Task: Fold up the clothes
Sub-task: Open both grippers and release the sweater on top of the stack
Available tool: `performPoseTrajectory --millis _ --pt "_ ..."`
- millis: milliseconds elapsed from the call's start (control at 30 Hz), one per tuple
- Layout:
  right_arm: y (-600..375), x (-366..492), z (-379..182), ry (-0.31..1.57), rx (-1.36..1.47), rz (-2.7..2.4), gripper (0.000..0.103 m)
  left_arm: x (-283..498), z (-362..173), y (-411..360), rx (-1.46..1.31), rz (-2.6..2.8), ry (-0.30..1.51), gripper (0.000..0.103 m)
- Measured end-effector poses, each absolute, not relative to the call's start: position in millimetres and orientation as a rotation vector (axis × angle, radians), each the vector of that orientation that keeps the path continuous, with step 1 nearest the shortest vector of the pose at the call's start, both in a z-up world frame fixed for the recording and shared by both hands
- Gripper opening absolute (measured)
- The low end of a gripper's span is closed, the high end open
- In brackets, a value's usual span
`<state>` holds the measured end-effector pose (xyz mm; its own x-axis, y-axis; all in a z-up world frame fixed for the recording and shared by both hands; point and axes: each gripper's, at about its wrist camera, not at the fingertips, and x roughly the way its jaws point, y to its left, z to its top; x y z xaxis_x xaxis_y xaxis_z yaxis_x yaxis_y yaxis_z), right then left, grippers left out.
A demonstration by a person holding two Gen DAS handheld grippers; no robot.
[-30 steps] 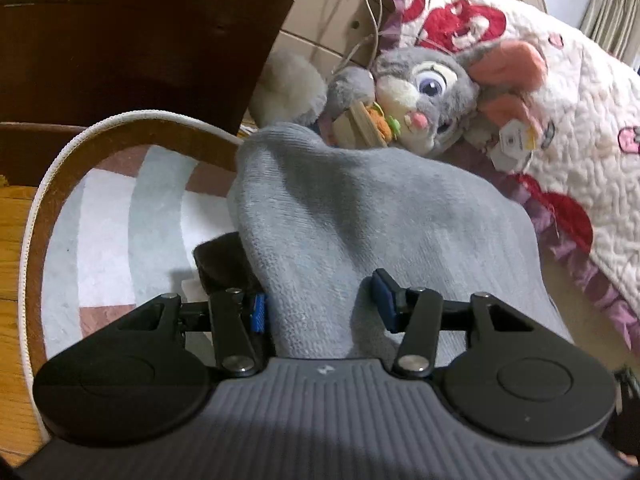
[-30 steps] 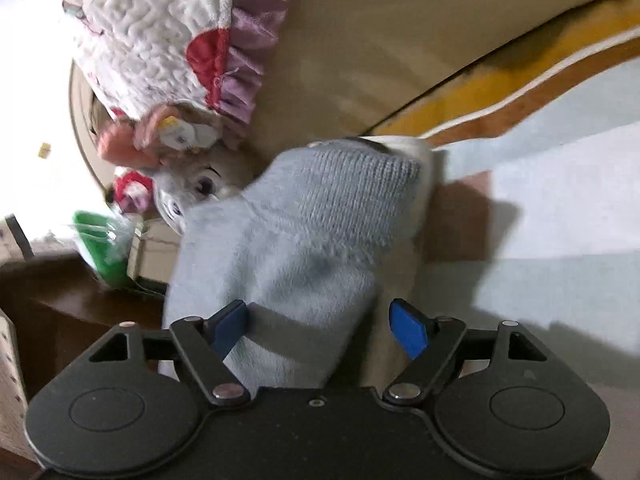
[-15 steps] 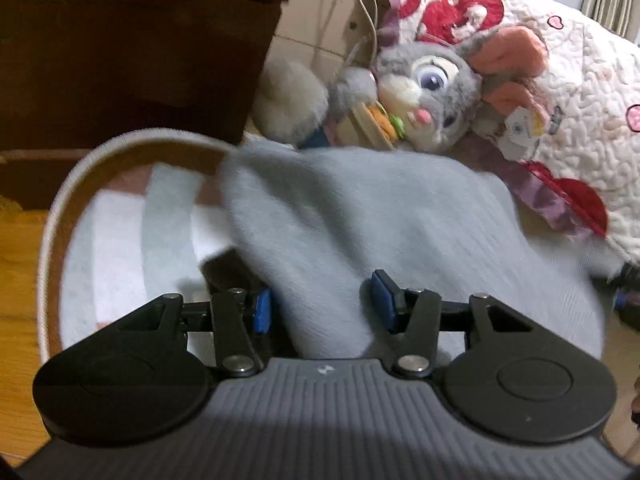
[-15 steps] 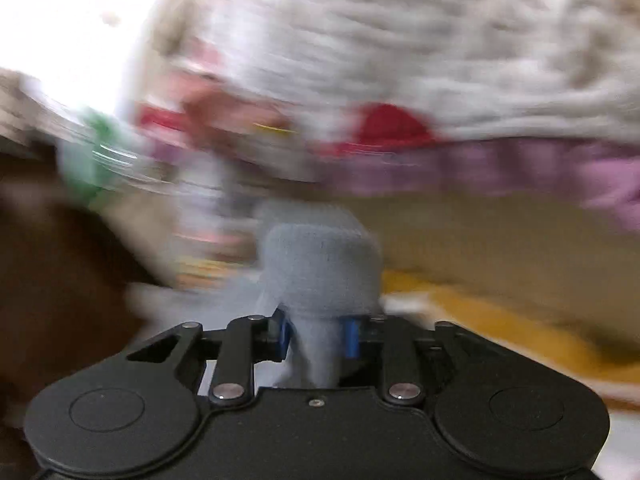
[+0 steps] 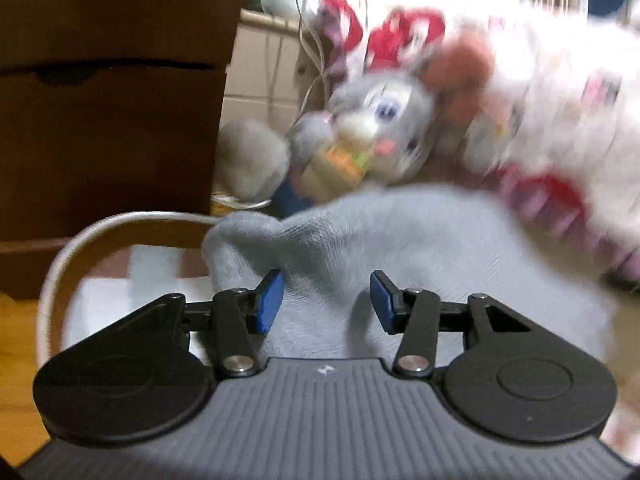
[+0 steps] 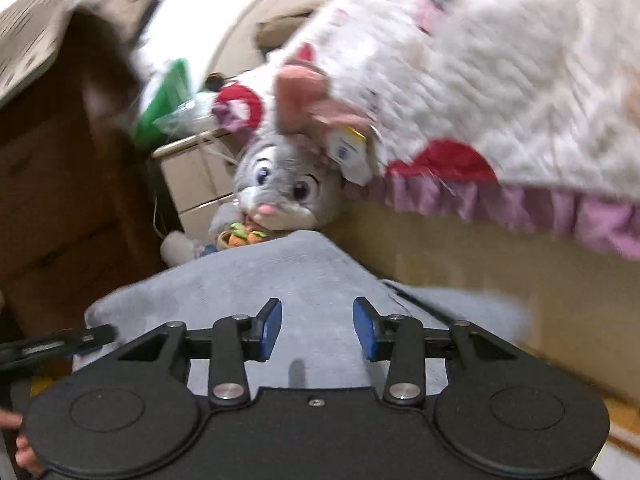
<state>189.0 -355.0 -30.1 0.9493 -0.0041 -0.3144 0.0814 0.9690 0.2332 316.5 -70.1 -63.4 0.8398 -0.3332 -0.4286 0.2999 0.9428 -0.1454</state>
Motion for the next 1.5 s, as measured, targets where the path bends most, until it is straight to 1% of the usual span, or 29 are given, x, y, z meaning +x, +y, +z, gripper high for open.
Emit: performPoseTrajectory --millis 33,100,167,233,367,433,500,533,567,600,633,667,700,733,800,900,1033,1233,1400,1500 --pt "-348.1 191.7 -30.8 0.321 0.220 -0.035 0.049 321.3 -66.9 -74.8 -0.039 -0.299 0.481 0.047" --pt "-344.6 202.8 -41.2 0.367 0.192 -0.005 0.049 325.6 -71.2 -77.7 0.017 -0.198 0.450 0.048" --pt "-341.1 213.9 -51.5 0.413 0.164 0.024 0.050 326.3 -76.1 -76.4 0.073 -0.101 0.431 0.052" --pt "-336.3 223.0 -59.7 0.404 0.099 0.008 0.052 328.7 -80.1 -66.2 0.032 -0.117 0.453 0.052" --pt "-334.9 235.9 -63.8 0.378 0.086 -0.002 0.057 338.1 -84.7 -34.4 -0.192 -0.152 0.515 0.053" --pt "-330.9 242.9 -65.8 0.373 0.073 -0.025 0.059 338.3 -85.6 -29.9 -0.215 -0.131 0.527 0.056" --pt "-329.1 249.8 -63.7 0.376 0.075 -0.068 0.060 334.4 -78.4 -29.4 -0.206 -0.046 0.503 0.056" --pt "-328.4 252.1 -60.7 0.382 0.082 -0.096 0.061 331.2 -70.3 -27.2 -0.209 -0.033 0.482 0.054" --pt "-327.7 254.2 -57.7 0.387 0.088 -0.124 0.061 328.1 -62.2 -25.1 -0.213 -0.020 0.461 0.055" --pt "-329.0 254.1 -50.9 0.400 0.110 -0.175 0.060 326.0 -54.1 -23.1 -0.223 -0.014 0.447 0.058" --pt "-331.6 249.8 -41.9 0.400 0.148 -0.223 0.060 327.0 -46.9 -21.5 -0.251 -0.026 0.454 0.064" --pt "-337.4 238.7 -30.6 0.367 0.216 -0.219 0.060 328.3 -41.9 -20.1 -0.281 -0.030 0.474 0.068" --pt "-343.2 227.7 -19.3 0.335 0.284 -0.215 0.060 329.4 -37.5 -19.7 -0.303 -0.031 0.494 0.075" --pt "-347.6 218.3 -11.6 0.319 0.324 -0.190 0.061 329.7 -34.2 -21.9 -0.303 -0.024 0.515 0.080" --pt "-353.9 202.2 1.6 0.311 0.368 -0.153 0.062 329.6 -27.8 -27.1 -0.295 -0.013 0.554 0.081" --pt "-355.9 184.4 5.2 0.370 0.368 -0.124 0.062 321.3 -18.5 -41.8 -0.245 -0.036 0.582 0.081" --pt "-350.9 157.4 -3.8 0.430 0.372 -0.105 0.062 297.7 -7.9 -62.1 -0.222 -0.103 0.586 0.087" --pt "-340.3 108.5 -7.9 0.468 0.402 -0.125 0.062 238.6 -2.2 -91.9 -0.159 -0.196 0.633 0.087" --pt "-330.9 66.7 -3.5 0.482 0.446 -0.151 0.062 187.8 -12.9 -110.9 -0.118 -0.254 0.708 0.087" --pt "-325.2 39.5 1.0 0.504 0.413 -0.147 0.063 150.5 -20.9 -116.4 -0.068 -0.267 0.741 0.087"
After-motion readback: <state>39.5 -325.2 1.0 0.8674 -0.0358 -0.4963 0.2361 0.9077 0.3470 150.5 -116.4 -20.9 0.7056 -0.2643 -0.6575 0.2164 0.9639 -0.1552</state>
